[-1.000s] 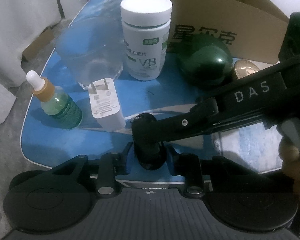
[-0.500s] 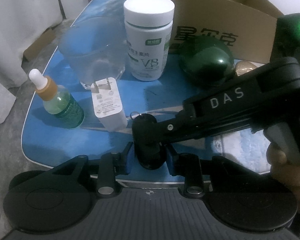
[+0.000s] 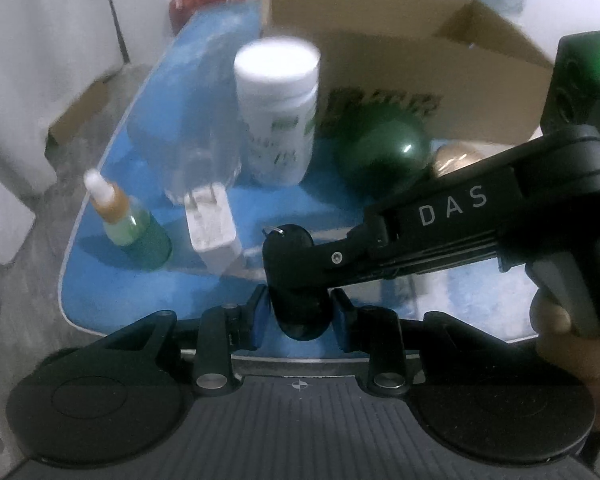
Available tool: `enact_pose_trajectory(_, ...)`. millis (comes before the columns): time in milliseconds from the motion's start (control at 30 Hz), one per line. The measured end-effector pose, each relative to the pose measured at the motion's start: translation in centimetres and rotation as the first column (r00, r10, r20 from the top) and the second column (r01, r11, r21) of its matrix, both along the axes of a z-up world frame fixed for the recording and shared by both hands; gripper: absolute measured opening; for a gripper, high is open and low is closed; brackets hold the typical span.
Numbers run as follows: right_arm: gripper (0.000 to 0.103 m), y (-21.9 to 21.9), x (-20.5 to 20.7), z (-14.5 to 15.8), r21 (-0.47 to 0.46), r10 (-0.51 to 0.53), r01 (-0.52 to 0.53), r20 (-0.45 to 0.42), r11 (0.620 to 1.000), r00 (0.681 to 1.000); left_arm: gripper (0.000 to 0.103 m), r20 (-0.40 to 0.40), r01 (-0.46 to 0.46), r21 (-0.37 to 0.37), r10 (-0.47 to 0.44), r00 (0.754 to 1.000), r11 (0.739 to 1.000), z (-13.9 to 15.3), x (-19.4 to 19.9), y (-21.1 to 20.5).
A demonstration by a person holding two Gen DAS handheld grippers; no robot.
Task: Organize rigid objects
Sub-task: 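Carry the black oval case into the cardboard box and open the right gripper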
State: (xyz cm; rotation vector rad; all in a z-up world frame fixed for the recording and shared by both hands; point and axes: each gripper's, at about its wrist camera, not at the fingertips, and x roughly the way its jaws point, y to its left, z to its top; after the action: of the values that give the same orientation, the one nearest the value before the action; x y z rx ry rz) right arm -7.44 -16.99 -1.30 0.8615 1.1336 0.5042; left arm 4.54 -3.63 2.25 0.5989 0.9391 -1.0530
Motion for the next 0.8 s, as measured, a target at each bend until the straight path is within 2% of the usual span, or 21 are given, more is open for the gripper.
enact_pose_trajectory(167, 0.018, -0.7, -1.3, 4.0, -0.024, -0.025, 0.028, 0.111, 0.999, 0.994, 0.031, 0.07, 0.038, -0.079, -0.032, 0.997, 0.996, 3.5, -1.3, -0.4)
enact_pose_trajectory(267, 0.018, -1.6, -1.9, 7.2, -0.031, -0.043, 0.049, 0.18, 0.998, 0.983, 0.026, 0.115, 0.063, -0.11, -0.05, 0.992, 0.992, 5.6, -1.8, -1.4)
enact_pose_trajectory(367, 0.018, -2.7, -1.8, 9.5, -0.04, -0.058, 0.069, 0.235, 0.997, 0.97, 0.026, 0.116, 0.083, -0.137, -0.067, 0.991, 0.987, 6.9, -1.7, -2.5)
enact_pose_trajectory(633, 0.018, -5.2, 0.3, 11.4, -0.023, -0.135, 0.148, 0.283, 0.989, 0.95, 0.026, 0.098, 0.127, -0.157, -0.112, 0.989, 0.979, 8.9, -1.2, -6.7)
enact_pose_trajectory(800, 0.018, -6.8, 3.5, 11.5, -0.022, -0.157, 0.169, 0.276, 0.985, 0.948, 0.026, 0.064, 0.108, -0.143, -0.099, 0.993, 0.984, 9.0, 0.2, -10.2)
